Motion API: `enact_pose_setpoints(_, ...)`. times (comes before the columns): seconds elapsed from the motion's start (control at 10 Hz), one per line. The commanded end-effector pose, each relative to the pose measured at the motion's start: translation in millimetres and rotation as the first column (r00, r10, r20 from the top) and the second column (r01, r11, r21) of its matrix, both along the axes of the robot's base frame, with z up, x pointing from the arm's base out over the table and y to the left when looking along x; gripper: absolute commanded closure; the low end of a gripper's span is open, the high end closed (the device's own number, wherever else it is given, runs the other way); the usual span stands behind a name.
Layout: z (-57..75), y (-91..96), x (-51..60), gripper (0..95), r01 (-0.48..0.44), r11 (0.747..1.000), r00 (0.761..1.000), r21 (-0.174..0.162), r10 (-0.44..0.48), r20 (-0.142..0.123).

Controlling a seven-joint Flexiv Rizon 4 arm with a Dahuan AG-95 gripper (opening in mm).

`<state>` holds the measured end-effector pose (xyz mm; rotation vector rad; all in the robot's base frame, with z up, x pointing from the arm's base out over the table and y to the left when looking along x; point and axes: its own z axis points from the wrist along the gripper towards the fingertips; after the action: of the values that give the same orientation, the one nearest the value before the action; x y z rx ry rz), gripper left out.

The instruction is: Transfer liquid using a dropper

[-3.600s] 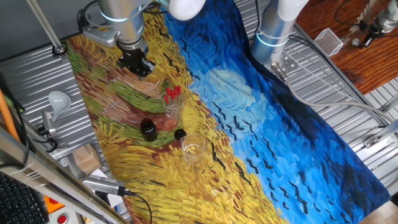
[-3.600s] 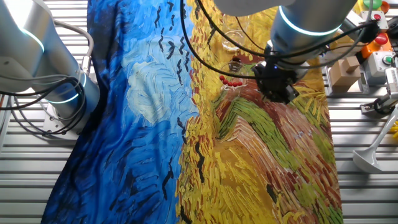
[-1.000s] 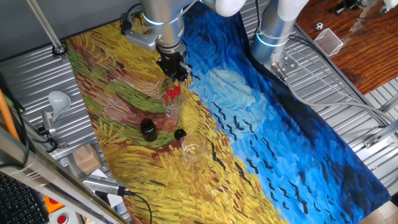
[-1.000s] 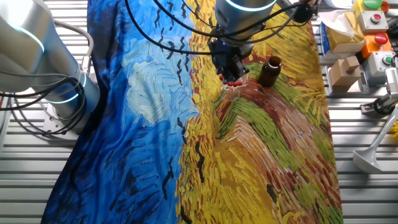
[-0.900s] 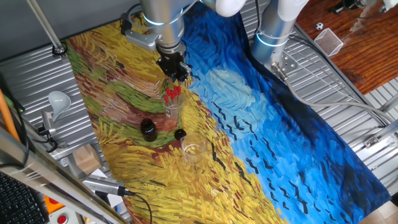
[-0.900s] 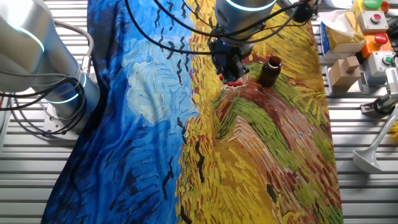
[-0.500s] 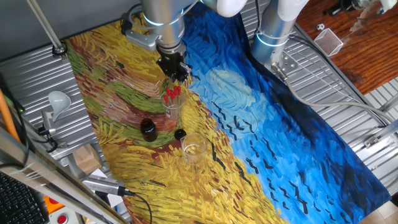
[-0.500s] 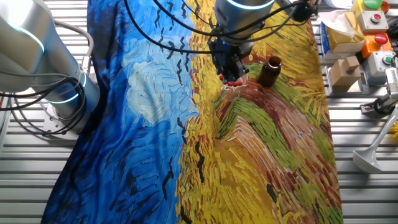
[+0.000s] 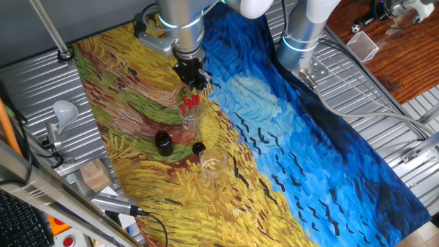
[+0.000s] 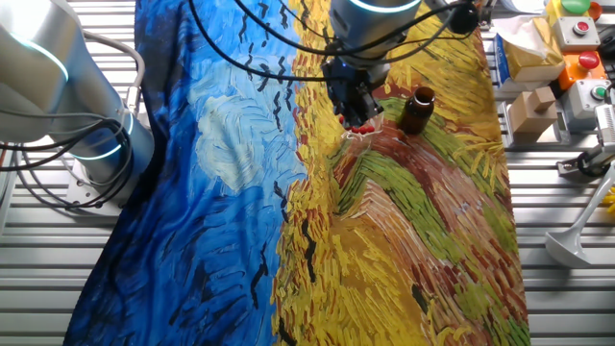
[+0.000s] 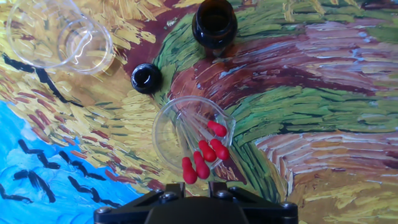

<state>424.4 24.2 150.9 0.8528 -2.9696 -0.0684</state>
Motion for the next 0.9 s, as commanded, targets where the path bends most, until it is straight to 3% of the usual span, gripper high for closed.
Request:
enact_pose_setpoints(0.1, -0.4, 0.7, -0.7, 76.0, 0.0, 1.0, 1.0, 0.0, 0.0, 0.001)
enact_pose_setpoints(0.5, -5.4, 2.2, 0.4, 76.0, 0.038, 0.999, 0.999, 0.003, -0.038, -0.014)
enact_pose_setpoints(0.9, -5.5, 2.2, 0.3, 76.0, 0.015, 1.0, 1.0, -0.003, -0.015, -0.014)
